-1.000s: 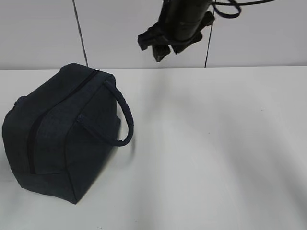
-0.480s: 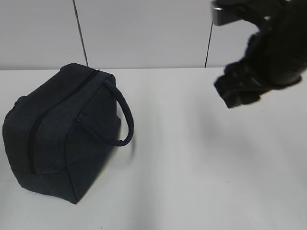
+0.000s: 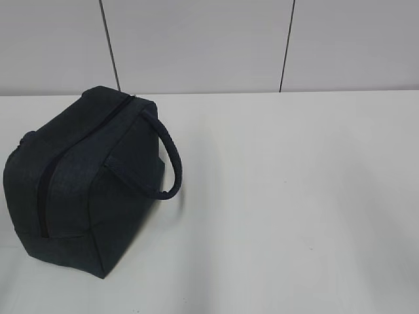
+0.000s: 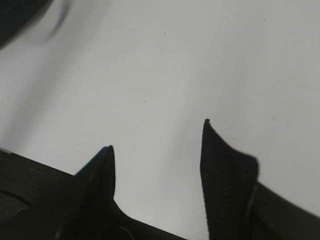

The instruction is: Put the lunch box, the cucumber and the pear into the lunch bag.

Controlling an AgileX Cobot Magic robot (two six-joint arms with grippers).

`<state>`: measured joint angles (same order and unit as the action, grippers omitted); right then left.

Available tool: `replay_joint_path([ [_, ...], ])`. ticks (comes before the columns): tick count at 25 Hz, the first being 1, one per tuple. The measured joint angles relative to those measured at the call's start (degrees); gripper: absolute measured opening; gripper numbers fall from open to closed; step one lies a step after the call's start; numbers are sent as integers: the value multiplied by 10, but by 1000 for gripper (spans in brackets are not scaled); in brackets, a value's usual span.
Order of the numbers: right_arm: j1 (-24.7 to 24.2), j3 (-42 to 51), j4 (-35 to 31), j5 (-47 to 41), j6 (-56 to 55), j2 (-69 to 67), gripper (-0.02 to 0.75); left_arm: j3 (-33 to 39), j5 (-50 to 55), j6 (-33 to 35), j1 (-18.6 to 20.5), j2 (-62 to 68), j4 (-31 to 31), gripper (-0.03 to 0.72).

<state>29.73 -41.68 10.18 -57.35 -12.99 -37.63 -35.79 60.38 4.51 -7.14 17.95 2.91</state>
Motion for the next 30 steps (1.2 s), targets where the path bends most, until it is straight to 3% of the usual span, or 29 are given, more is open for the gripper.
replay_joint_path([
  [3, 0, 33, -1, -29, -2, 116, 431, 35, 16, 41, 0, -30, 40, 340],
  [11, 1, 94, 24, -98, 23, 296, 431, 52, 36, 60, 0, -128, 24, 340],
  [21, 1, 132, 8, -92, 47, 384, 431, 52, 41, 62, 0, -187, 20, 335],
  [27, 1, 132, -59, -91, 130, 387, 430, 52, 41, 64, 0, -187, 22, 314],
  [30, 1, 132, -53, -91, 130, 387, 430, 52, 41, 66, 0, -187, 22, 312],
])
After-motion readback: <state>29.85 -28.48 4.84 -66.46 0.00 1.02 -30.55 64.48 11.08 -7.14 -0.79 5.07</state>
